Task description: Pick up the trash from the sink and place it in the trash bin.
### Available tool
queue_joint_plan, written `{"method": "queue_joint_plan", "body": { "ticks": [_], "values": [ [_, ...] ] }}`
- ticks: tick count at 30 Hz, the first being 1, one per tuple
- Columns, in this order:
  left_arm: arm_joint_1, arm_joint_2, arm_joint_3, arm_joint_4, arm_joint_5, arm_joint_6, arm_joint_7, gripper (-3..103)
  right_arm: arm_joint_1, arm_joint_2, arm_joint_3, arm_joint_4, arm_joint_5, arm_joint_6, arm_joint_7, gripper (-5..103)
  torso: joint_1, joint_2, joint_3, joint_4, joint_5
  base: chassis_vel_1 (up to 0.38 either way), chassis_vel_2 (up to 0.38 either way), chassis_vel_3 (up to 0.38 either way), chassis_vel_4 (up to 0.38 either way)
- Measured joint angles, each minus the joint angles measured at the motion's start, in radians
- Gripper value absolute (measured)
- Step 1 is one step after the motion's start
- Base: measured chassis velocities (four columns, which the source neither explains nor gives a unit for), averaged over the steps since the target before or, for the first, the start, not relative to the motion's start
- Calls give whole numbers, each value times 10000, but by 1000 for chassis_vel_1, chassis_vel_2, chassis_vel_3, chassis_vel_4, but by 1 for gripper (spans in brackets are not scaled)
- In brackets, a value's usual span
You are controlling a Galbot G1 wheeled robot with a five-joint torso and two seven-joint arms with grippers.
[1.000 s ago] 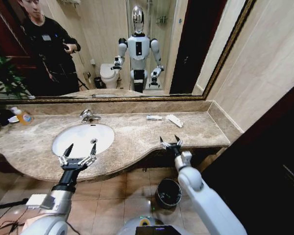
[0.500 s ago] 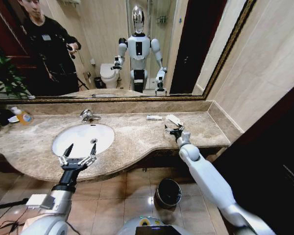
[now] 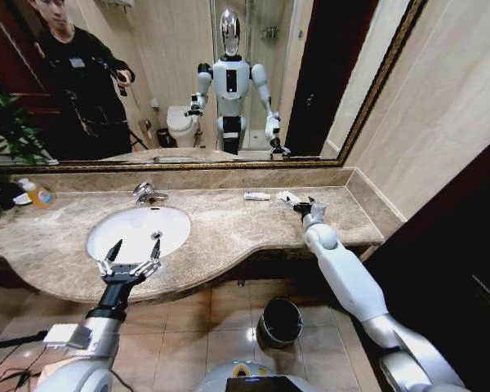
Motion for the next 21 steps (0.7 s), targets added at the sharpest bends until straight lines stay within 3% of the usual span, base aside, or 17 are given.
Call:
{"method": "queue_joint_plan", "body": {
  "ticks": [19, 21],
  "values": [
    [0, 0, 0, 0, 0, 0, 0, 100, -278, 23, 183, -708, 78, 313, -361, 102, 0, 0, 0, 0, -1, 0, 0, 0, 0],
    [0, 0, 0, 0, 0, 0, 0, 100, -286, 5, 184, -769, 105, 397, -471, 95, 0, 0, 0, 0, 0, 0, 0, 0, 0]
  ]
}}
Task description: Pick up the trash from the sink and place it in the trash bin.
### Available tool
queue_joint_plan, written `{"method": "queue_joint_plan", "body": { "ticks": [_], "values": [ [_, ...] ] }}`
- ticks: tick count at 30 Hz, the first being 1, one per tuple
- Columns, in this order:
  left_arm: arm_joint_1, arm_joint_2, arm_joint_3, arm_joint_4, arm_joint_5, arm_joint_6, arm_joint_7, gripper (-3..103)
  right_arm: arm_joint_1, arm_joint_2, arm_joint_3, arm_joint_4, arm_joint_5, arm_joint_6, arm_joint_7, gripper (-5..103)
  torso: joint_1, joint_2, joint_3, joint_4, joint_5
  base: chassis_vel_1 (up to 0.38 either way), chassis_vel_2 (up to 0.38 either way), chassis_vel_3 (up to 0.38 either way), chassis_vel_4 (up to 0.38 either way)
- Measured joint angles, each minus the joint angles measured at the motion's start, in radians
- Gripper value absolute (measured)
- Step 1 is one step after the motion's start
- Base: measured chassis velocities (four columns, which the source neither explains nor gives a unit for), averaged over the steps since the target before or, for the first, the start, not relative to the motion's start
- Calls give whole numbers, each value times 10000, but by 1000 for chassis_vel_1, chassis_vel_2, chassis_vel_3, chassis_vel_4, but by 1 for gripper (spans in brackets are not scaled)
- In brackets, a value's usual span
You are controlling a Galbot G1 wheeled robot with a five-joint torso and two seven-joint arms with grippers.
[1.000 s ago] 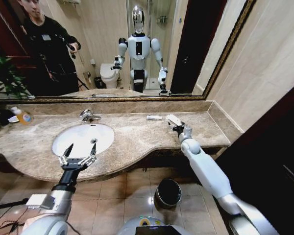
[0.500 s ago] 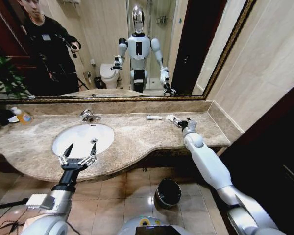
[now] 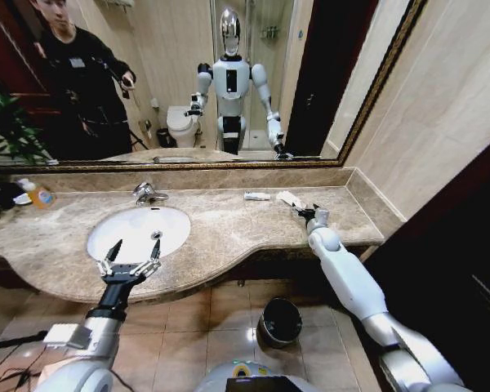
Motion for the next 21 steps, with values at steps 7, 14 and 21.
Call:
{"method": "queue_joint_plan", "body": {
  "ticks": [7, 14, 21],
  "values": [
    [0, 0, 0, 0, 0, 0, 0, 100, 5, -114, -13, -52, 113, 151, -201, 74, 0, 1, 0, 0, -1, 0, 0, 0, 0],
    [0, 0, 0, -1, 0, 0, 0, 100, -27, -196, -85, -141, 113, 371, -408, 47, 0, 1, 0, 0, 0, 0, 0, 0, 0],
    [0, 0, 0, -1, 0, 0, 0, 100, -122, -201, -171, -124, 50, 483, -516, 20, 0, 2, -1, 0, -2, 0, 0, 0, 0]
  ]
}}
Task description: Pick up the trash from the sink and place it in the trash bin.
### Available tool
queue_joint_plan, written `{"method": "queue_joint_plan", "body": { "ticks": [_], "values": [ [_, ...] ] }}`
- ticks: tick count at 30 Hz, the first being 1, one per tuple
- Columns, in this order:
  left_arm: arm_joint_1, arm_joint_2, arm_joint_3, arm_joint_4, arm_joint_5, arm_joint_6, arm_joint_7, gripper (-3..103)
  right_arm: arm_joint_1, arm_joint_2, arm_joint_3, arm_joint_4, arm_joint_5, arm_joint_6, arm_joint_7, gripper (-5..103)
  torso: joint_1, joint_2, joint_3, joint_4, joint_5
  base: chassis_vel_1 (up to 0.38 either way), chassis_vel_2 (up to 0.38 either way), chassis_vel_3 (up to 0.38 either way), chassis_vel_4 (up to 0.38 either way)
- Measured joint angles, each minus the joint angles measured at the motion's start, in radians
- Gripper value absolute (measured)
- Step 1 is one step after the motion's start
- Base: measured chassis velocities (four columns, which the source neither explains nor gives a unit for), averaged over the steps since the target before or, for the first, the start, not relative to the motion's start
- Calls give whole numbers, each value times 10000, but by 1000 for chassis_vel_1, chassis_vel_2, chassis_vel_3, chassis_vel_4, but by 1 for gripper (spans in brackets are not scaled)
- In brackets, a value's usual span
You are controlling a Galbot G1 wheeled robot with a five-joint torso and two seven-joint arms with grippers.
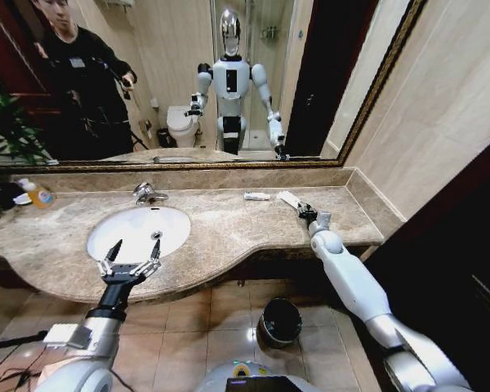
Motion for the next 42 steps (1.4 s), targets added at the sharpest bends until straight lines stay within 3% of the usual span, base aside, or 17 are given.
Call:
{"method": "queue_joint_plan", "body": {
  "ticks": [4, 6, 22, 27, 34, 42],
  "values": [
    [0, 0, 0, 1, 0, 0, 0, 100, -105, -19, -54, 265, -55, 3, 32, 4, 1, -1, 1, 1, 3, 0, 0, 0, 0],
    [0, 0, 0, 0, 0, 0, 0, 100, -199, -58, -54, 480, -56, -4, 80, 2, 1, -1, 1, 2, 2, 0, 0, 0, 0],
    [0, 0, 0, 0, 0, 0, 0, 100, -2462, -1067, 401, 4478, 187, -408, 837, 0, 0, -1, 0, -1, 2, 0, 0, 0, 0],
    [0, 0, 0, 0, 0, 0, -1, 100, -3828, -1515, 964, 6487, 494, -677, 1312, 0, 0, -1, 0, 1, 0, 0, 0, 0, 0],
    [0, 0, 0, 0, 0, 0, 0, 100, -6047, -1709, 2078, 7976, 451, -679, 1130, 0, 0, -1, -1, 0, 2, 0, 0, 0, 0],
    [0, 0, 0, 0, 0, 0, 0, 100, -9174, -1318, 3434, 8953, -38, 165, 616, 0, 0, -1, -1, 1, 2, 0, 0, 0, 0]
  ]
}}
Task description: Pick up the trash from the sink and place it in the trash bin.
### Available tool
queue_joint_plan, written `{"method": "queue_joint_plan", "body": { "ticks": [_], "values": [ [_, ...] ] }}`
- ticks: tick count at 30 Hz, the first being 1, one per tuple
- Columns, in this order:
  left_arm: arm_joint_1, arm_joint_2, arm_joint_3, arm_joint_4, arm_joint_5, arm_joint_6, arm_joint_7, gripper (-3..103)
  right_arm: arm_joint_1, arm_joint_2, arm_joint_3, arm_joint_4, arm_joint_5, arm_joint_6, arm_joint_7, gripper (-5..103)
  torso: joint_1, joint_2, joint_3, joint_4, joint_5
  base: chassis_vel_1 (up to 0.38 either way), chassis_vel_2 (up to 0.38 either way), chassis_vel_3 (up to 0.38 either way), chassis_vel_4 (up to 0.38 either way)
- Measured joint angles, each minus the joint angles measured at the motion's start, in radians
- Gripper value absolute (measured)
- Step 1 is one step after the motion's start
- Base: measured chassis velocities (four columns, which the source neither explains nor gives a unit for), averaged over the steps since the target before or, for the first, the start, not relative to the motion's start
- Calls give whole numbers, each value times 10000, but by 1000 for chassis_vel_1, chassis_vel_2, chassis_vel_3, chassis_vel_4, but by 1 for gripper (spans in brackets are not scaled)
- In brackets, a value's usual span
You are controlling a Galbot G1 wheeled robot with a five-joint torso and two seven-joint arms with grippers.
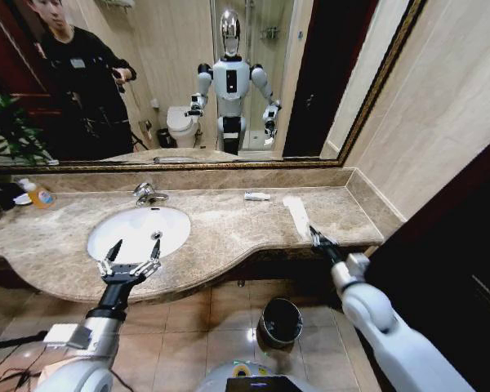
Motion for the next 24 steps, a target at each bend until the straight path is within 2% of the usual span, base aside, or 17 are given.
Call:
{"method": "queue_joint_plan", "body": {
  "ticks": [2, 4, 6, 12, 18, 24],
  "values": [
    [0, 0, 0, 0, 0, 0, 1, 100, -1208, 362, 169, 267, -170, 486, -19, 0, -1, 0, 0, -1, -2, 0, 0, 0, 0],
    [0, 0, 0, 0, 0, 0, -1, 100, -1455, 445, 187, 280, -260, 633, -52, 0, -1, 0, 0, -1, -1, 0, 0, 0, 0],
    [0, 0, 0, 0, 0, 0, 0, 100, -2154, 785, 192, 200, -760, 1275, -221, 0, -1, 0, -1, -2, 0, 0, 0, 0, 0],
    [0, 0, 0, 0, 0, 0, 0, 100, -2798, 1378, -27, -586, -1805, 2411, -357, 0, 0, 0, 1, -1, 0, 0, 0, 0, 0],
    [0, 0, 0, 0, 0, 0, 0, 100, -2789, 1646, -351, -1495, -2151, 2834, -373, 0, 0, 0, 1, -1, -3, 0, 0, 0, 0],
    [0, 0, 0, 0, 0, 0, 0, 100, -1410, 2085, -1236, -4409, -2670, 3007, -297, 0, 1, 0, 1, -1, 2, 0, 0, 0, 0]
  ]
}}
